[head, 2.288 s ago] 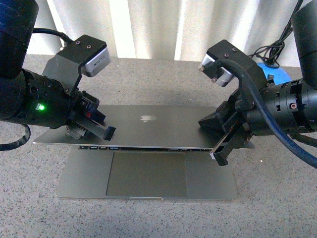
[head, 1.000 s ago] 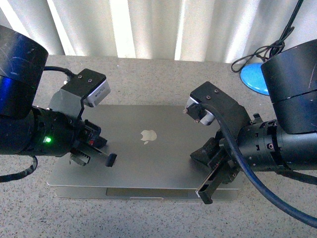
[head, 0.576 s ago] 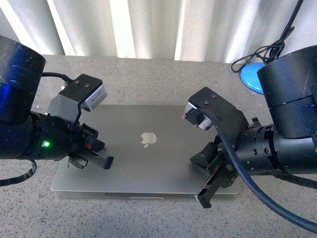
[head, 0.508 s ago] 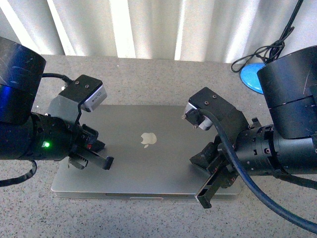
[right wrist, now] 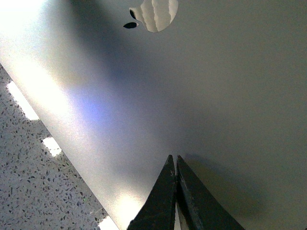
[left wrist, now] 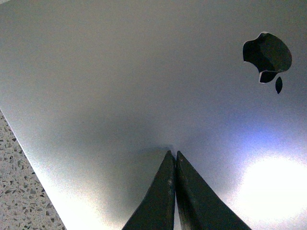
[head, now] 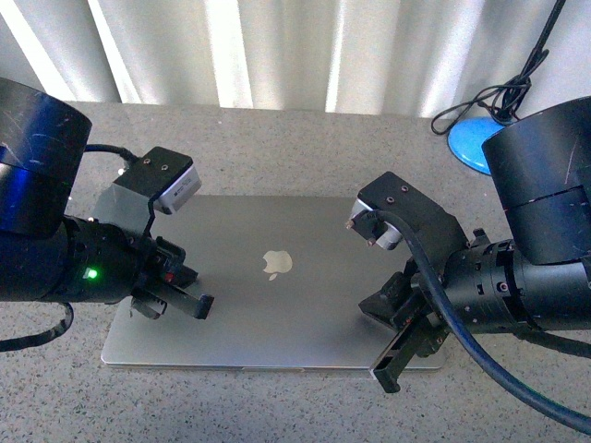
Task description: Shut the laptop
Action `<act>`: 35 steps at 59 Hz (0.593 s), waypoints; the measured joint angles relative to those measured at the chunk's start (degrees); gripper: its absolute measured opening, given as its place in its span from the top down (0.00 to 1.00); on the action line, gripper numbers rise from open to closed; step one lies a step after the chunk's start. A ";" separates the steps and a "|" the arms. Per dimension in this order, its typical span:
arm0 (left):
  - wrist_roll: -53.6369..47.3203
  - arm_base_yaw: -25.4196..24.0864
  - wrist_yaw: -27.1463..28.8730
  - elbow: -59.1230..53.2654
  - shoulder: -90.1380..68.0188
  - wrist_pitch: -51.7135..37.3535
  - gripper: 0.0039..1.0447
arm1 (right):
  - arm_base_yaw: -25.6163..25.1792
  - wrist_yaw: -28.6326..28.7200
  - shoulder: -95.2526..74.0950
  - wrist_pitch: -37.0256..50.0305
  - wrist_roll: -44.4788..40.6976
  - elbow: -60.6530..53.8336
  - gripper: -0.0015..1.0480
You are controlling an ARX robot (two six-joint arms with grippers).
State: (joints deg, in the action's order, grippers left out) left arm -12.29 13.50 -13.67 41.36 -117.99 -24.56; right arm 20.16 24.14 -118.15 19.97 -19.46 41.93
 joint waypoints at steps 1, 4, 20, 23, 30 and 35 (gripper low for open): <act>0.00 0.00 0.00 0.02 -0.04 0.00 0.97 | -0.07 0.00 -0.15 0.00 0.00 0.02 0.99; 0.02 0.00 -0.02 0.04 -0.13 -0.02 0.97 | -0.20 0.00 -0.39 0.00 0.00 0.02 0.99; 0.00 -0.26 -0.07 0.09 -0.24 0.15 0.97 | -0.42 0.48 -1.55 0.15 0.00 0.17 0.99; 0.00 -0.39 -0.04 0.09 -0.24 0.22 0.97 | -0.42 0.48 -1.62 0.20 0.02 0.24 0.99; -0.02 -0.70 -0.09 0.07 -0.24 0.52 0.97 | -0.35 0.63 -1.88 0.50 0.04 0.24 0.99; -0.02 -0.83 -0.09 0.07 -0.24 0.52 0.97 | -0.17 0.66 -1.97 0.66 0.24 0.28 0.99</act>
State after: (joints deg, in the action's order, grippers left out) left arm -12.32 12.67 -13.76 41.43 -118.24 -24.03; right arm 19.99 24.80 -120.11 20.62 -19.22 42.22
